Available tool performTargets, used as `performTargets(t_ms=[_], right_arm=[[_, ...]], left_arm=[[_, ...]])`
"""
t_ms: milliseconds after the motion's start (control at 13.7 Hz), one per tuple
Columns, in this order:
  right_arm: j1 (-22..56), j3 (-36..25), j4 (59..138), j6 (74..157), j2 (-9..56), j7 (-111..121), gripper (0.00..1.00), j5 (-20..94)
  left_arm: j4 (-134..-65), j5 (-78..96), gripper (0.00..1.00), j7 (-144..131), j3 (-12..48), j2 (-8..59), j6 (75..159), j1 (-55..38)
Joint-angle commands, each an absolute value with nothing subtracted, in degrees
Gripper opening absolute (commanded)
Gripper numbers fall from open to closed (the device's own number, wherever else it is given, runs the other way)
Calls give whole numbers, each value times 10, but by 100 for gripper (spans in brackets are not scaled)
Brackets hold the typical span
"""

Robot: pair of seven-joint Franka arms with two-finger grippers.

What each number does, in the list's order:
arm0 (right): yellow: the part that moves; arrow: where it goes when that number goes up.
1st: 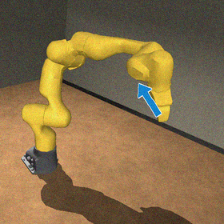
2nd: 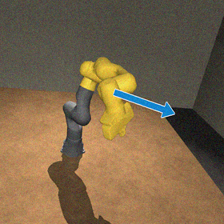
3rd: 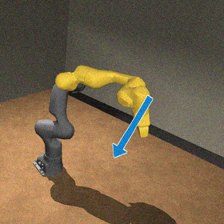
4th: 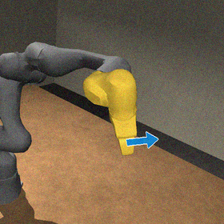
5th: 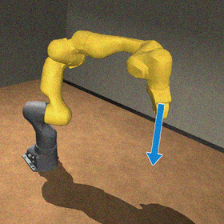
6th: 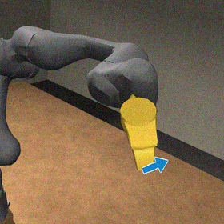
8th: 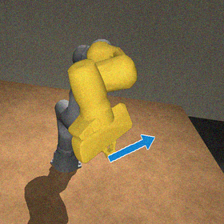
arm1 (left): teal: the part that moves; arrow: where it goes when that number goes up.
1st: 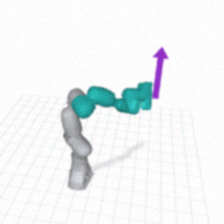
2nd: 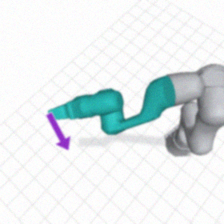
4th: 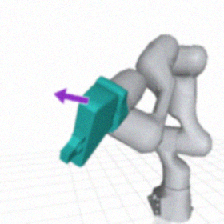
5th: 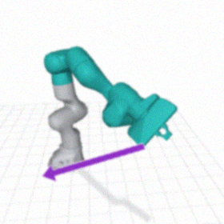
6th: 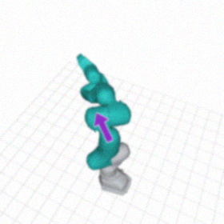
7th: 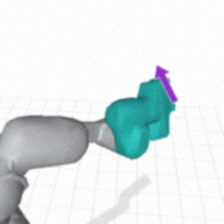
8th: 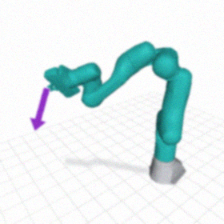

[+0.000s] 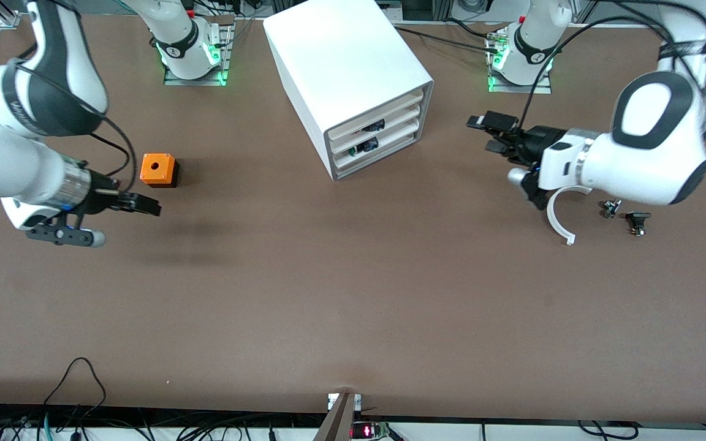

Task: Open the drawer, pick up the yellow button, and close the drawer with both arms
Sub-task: 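Reach the left gripper to the drawer handle while the right gripper approaches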

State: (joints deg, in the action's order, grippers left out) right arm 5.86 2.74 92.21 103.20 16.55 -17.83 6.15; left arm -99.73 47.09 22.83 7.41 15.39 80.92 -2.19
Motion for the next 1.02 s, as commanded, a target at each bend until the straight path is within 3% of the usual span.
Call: performTargets(t_ms=[0, 439, 659, 805, 951], right_arm=[[97, 25, 868, 1020, 199, -271, 99, 64], [164, 25, 797, 1004, 242, -438, 99, 50], [182, 25, 720, 962, 285, -498, 99, 50], [192, 25, 702, 957, 294, -522, 99, 50], [196, 25, 687, 957, 301, -543, 99, 51]], left_arm=[[-1058, 514, 99, 316, 100, 152, 862, -19], [-1215, 616, 89, 496, 136, 142, 958, -16], [-1267, 664, 80, 565, 143, 142, 969, -16], [-1305, 717, 68, 618, 144, 142, 969, -21], [-1331, 761, 64, 634, 164, 142, 969, -21]])
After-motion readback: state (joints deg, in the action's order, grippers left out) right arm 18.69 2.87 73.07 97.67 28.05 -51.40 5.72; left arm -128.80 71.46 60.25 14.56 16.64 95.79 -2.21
